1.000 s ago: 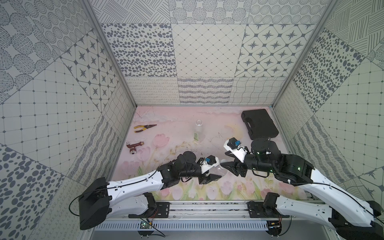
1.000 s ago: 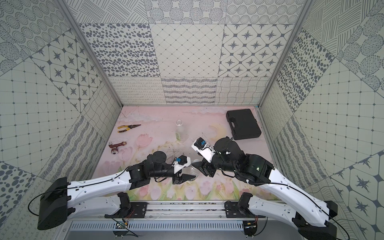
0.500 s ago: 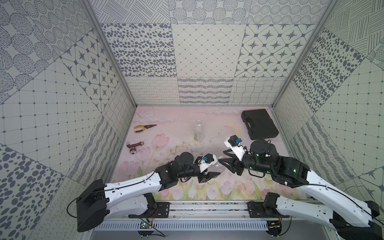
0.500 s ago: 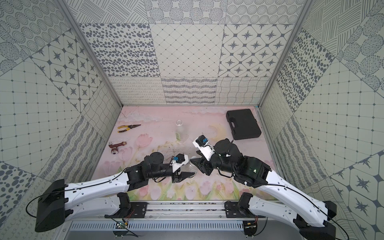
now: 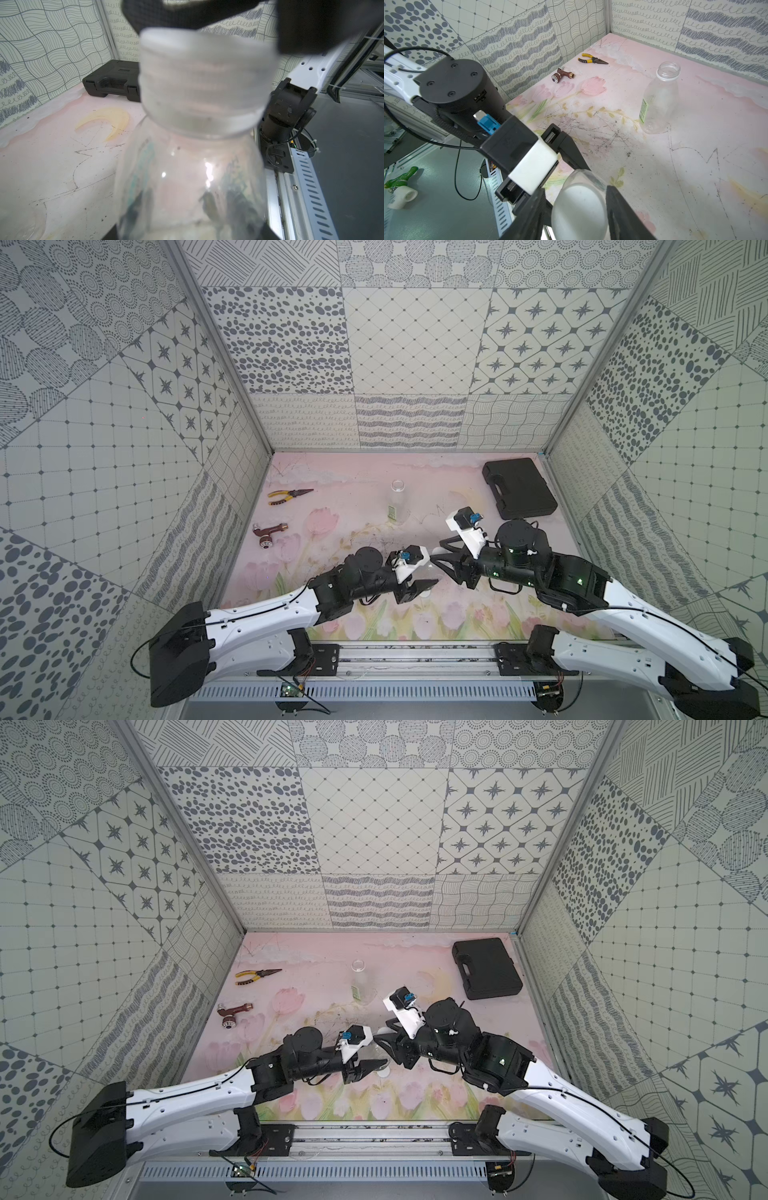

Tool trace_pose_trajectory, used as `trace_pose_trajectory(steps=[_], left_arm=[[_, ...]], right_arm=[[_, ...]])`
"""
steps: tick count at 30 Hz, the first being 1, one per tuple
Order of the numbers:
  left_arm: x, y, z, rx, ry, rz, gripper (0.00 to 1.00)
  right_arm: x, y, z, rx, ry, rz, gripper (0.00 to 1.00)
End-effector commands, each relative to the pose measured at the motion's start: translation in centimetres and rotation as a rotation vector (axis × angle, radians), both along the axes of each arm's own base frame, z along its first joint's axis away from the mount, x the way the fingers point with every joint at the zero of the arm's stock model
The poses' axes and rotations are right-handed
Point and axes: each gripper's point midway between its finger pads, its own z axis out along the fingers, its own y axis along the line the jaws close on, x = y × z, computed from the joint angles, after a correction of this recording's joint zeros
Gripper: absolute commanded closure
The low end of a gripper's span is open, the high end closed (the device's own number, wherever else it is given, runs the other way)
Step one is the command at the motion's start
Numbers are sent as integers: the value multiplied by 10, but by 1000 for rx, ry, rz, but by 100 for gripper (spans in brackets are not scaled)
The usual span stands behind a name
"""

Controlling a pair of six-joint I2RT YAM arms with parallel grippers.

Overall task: Screw on the bottle caps
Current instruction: Screw the bottle cap onto the plastic bottle.

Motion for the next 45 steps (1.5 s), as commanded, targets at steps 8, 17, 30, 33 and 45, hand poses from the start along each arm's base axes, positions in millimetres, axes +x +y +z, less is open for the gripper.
trace_pose_trajectory(steps=[8,17,30,33,45], left_arm=[[4,-3,35,-159,-17,12,55],[3,-3,38,-177,-3,8,55],[14,2,47,-221,-6,71,58],[24,-1,48,-230,-1,112,63],[36,-18,58,-232,-21,156,81]], right_arm=[[3,7,4,23,-14,-2,51],[4,12,3,16,-15,5,53],[34,0,-12,4,40,-224,86],[45,-4,-18,2,43,-331,100],[48,-1,-39,-30,28,-495,100]])
